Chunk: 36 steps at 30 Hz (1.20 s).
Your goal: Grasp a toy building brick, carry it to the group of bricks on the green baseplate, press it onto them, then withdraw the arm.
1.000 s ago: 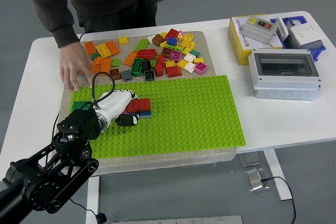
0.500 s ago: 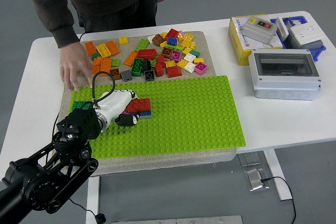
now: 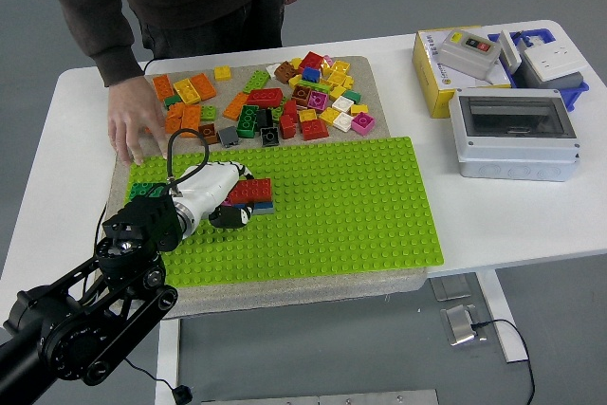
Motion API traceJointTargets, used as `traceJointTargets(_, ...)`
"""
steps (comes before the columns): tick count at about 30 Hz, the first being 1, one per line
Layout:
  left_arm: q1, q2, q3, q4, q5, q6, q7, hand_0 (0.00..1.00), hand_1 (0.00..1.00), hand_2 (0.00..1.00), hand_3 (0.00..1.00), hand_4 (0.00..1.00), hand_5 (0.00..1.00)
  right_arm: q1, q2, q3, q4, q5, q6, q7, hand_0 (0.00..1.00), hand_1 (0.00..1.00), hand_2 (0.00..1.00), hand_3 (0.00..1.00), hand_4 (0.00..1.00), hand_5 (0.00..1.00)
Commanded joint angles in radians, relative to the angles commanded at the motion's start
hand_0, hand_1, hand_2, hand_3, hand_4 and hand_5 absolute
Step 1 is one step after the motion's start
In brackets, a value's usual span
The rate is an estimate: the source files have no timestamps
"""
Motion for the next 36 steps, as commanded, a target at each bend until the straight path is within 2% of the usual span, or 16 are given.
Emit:
traceJointTargets(20, -0.001, 0.001, -0.006, -0.003, 0.002, -0.007, -0.005, 0.964, 0.970, 0.963, 0.785, 0.579, 0.354, 0.001, -0.001, 0.000, 0.000, -0.001, 0.000, 0.000, 0.632, 0.626, 0.620, 0.618, 0.451, 0.724)
traceJointTargets(36, 0.000, 0.004, -0.009, -0.010, -0.003, -0.023, -0.003, 0.968, 0.972, 0.972, 0.806, 0.664, 0.392, 0.002, -0.001, -0.004, 0.000, 0.003, -0.002, -0.001, 0.632, 0.626, 0.620, 0.618, 0.448, 0.719)
